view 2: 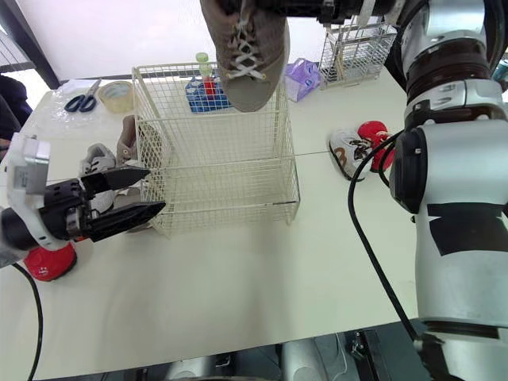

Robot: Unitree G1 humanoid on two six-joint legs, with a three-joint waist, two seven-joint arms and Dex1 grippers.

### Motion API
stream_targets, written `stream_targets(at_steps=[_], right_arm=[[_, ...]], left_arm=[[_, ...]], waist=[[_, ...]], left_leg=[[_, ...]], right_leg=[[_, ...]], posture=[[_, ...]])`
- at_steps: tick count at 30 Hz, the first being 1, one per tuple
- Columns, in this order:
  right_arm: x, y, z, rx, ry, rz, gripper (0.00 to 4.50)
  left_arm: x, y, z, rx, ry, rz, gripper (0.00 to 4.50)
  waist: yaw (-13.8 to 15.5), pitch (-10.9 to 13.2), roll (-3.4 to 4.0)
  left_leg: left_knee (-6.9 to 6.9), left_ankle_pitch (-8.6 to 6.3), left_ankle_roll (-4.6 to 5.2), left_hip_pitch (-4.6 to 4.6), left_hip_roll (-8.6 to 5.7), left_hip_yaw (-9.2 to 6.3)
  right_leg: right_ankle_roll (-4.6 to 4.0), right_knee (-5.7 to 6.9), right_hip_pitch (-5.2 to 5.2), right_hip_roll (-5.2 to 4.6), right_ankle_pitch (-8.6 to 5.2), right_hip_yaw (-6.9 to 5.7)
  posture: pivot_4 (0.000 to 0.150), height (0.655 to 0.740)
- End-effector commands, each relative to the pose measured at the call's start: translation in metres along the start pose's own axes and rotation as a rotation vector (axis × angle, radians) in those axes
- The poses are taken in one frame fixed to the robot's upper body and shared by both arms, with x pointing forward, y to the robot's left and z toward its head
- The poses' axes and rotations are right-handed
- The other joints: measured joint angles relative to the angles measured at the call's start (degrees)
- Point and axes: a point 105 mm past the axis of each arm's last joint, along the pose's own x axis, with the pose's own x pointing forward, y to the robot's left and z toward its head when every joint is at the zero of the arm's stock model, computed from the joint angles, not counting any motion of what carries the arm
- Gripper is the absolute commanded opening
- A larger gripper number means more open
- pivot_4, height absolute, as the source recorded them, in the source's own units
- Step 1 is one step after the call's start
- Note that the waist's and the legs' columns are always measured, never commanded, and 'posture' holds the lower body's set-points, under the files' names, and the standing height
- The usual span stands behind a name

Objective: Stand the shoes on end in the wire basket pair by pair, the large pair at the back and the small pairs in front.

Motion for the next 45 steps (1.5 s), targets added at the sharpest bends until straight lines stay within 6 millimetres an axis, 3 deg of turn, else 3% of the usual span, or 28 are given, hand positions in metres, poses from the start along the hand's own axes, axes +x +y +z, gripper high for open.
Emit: stream_targets(at_steps=[1, 22, 31, 36, 37, 42, 45], right_arm=[[0.0, 0.001, 0.013, -0.063, 0.003, 0.035, 1.64], [0.017, 0.027, -0.068, 0.006, 0.205, 0.106, 1.64], [0.017, 0.026, -0.079, 0.006, 0.256, 0.074, 1.64], [0.014, 0.022, -0.073, -0.013, 0.246, 0.057, 4.16], [0.013, 0.022, -0.072, -0.02, 0.249, 0.058, 4.46], [0.006, 0.017, -0.061, -0.077, 0.259, 0.062, 4.46], [-0.006, 0.01, -0.043, -0.158, 0.257, 0.048, 4.46]], left_arm=[[0.002, -0.003, 0.004, 0.025, -0.017, -0.007, 4.43], [0.02, -0.01, 0.011, 0.039, -0.043, -0.042, 4.43], [0.024, -0.011, 0.013, 0.043, -0.047, -0.045, 4.43], [0.025, -0.011, 0.014, 0.045, -0.049, -0.049, 4.5], [0.025, -0.011, 0.014, 0.045, -0.049, -0.049, 4.5], [0.026, -0.012, 0.014, 0.043, -0.05, -0.052, 4.5], [0.027, -0.013, 0.013, 0.039, -0.052, -0.054, 4.5]], waist=[[-0.3, 0.0, 0.0], [-0.2, 0.0, -0.03], [-0.2, 0.0, -0.03], [-0.3, 0.0, -0.03], [-0.3, 0.0, -0.03], [-0.4, 0.0, -0.01], [-0.4, 0.0, -0.01]], left_leg=[[0.0, 0.0, 0.0, 0.0, 0.0, -0.03], [0.14, 0.03, -0.03, 0.04, -0.14, -0.13], [0.23, 0.04, -0.02, 0.04, -0.18, -0.15], [0.35, 0.04, -0.01, 0.12, -0.19, -0.18], [0.35, 0.04, -0.01, 0.12, -0.19, -0.18], [0.34, 0.05, -0.01, 0.12, -0.15, -0.18], [0.34, 0.05, -0.01, 0.12, -0.14, -0.17]], right_leg=[[0.0, 0.0, 0.01, 0.0, 0.0, -0.02], [0.02, 0.11, 0.18, -0.12, 0.02, -0.11], [0.03, 0.17, 0.22, -0.13, 0.02, -0.14], [0.03, 0.21, 0.35, -0.12, 0.02, -0.17], [0.03, 0.22, 0.35, -0.12, 0.02, -0.17], [0.05, 0.27, 0.3, -0.05, 0.03, -0.17], [0.05, 0.28, 0.3, -0.03, 0.03, -0.17]], posture=[[0.15, 0.74], [0.15, 0.74], [0.15, 0.74], [0.15, 0.74], [0.15, 0.74], [0.15, 0.74], [0.15, 0.74]])
